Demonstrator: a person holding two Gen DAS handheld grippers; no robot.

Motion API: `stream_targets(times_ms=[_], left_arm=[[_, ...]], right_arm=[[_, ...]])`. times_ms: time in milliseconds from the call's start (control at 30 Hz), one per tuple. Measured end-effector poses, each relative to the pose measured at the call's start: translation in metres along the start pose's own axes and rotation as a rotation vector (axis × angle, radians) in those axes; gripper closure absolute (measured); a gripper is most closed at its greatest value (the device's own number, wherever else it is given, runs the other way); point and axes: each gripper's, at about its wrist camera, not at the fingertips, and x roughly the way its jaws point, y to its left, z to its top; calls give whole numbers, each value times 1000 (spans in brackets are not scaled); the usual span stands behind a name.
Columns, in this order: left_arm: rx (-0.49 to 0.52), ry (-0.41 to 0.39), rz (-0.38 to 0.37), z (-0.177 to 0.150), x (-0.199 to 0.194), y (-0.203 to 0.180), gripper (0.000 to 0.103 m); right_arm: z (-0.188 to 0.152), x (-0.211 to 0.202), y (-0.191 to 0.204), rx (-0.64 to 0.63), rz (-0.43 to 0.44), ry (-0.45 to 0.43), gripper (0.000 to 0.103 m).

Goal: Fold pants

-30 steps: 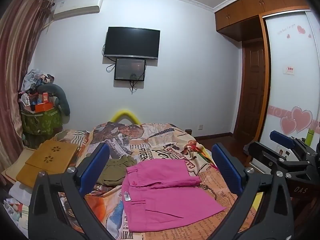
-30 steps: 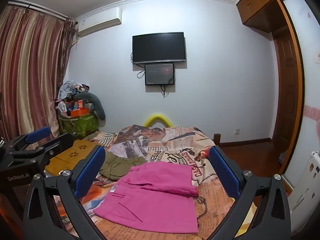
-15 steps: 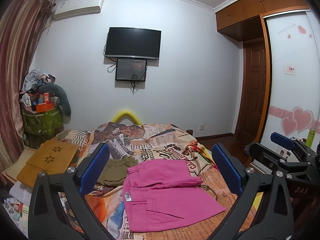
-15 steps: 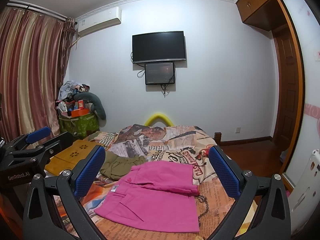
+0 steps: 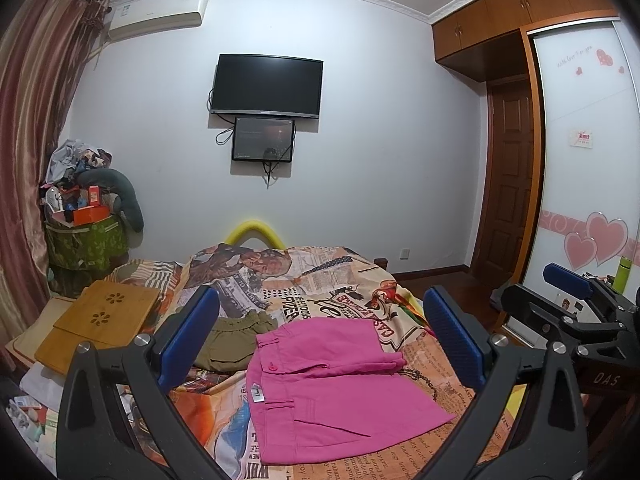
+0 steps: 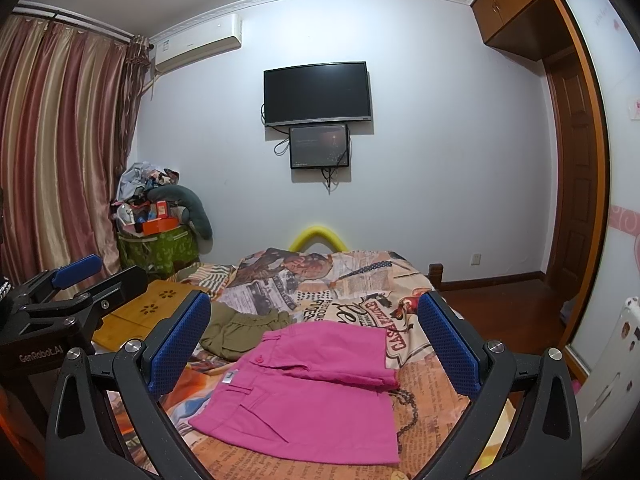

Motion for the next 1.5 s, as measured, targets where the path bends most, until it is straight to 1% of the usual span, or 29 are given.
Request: stream_targets(times_ms=[1133, 1333, 1500], left_arm=[[3, 10, 1, -2, 3, 0, 0], [12, 24, 6, -5, 10, 0, 0], [10, 56, 12, -7, 25, 1, 0]], right_arm=[[0, 2, -4, 12, 3, 3, 0], [0, 3, -4, 15, 1, 6, 0], [0, 7, -5, 17, -19, 7, 0]])
